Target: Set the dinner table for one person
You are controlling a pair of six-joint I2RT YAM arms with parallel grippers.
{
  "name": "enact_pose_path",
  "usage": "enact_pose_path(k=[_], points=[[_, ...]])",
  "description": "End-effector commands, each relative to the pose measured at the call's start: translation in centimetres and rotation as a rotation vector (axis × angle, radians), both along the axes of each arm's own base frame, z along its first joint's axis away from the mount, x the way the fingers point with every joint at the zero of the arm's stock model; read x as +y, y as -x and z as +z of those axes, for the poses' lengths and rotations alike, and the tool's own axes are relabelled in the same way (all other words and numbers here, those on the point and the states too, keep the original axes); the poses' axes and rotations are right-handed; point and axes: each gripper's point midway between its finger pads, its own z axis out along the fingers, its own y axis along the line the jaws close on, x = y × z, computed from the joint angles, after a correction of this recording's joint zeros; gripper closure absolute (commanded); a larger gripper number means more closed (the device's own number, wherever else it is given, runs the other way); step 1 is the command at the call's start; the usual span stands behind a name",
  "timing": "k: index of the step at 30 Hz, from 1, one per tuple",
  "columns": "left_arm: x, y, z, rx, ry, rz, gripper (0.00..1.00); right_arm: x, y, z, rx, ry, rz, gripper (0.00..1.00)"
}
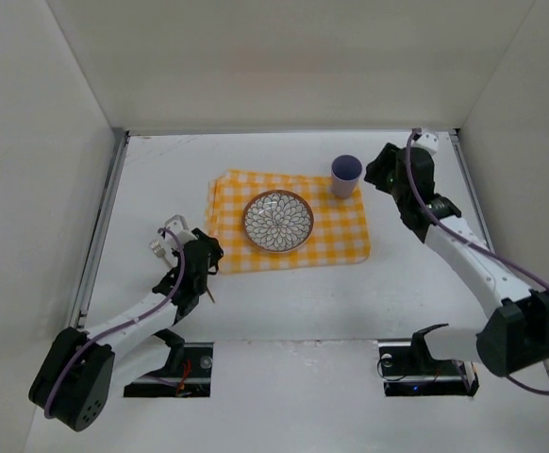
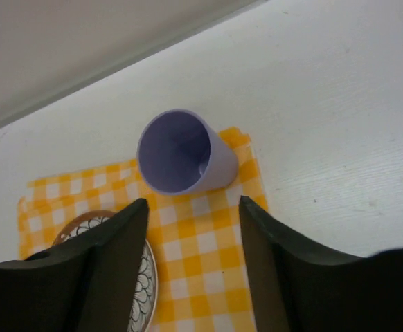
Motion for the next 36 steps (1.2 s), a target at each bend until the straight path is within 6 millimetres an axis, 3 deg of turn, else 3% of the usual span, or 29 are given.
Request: enact_pose_path(k=[1, 5, 8, 13, 19, 27, 36], points=[[0.9, -0.5, 2.4, -0.006, -0.077, 0.053, 0.68, 1.6, 2.1, 1.4, -0.114, -0.087, 0.029, 0.44], [2.3, 0.5, 2.2, 0.079, -0.141, 0.106, 0.72, 4.2, 5.5, 1.0, -0.162, -0.118, 0.123, 0.81], [3.2, 1.7, 1.1, 0.156, -0.167, 0.122, 0.72, 5.8, 7.6, -0.2, -0.152, -0.123, 0.187, 0.87], [5.6, 3.6, 0.3, 0.244, -0.221, 0.176, 0.72, 7.4, 9.6, -1.6, -0.167, -0.134, 0.251, 0.8], [5.2, 5.0, -2.0, 0.35, -0.179, 0.178, 0.7, 8.0, 10.3, -3.3, -0.181, -0.214, 0.258, 0.52], [4.5, 5.7, -4.7, 0.433, -0.178, 0.165, 0.7, 9.8, 10.3, -4.3, -0.143, -0.238, 0.322, 0.51], [4.1, 5.4, -5.6, 0.449, -0.175, 0.143, 0.73, 10.2, 10.2, -4.7, -0.131, -0.235, 0.327, 0.48]])
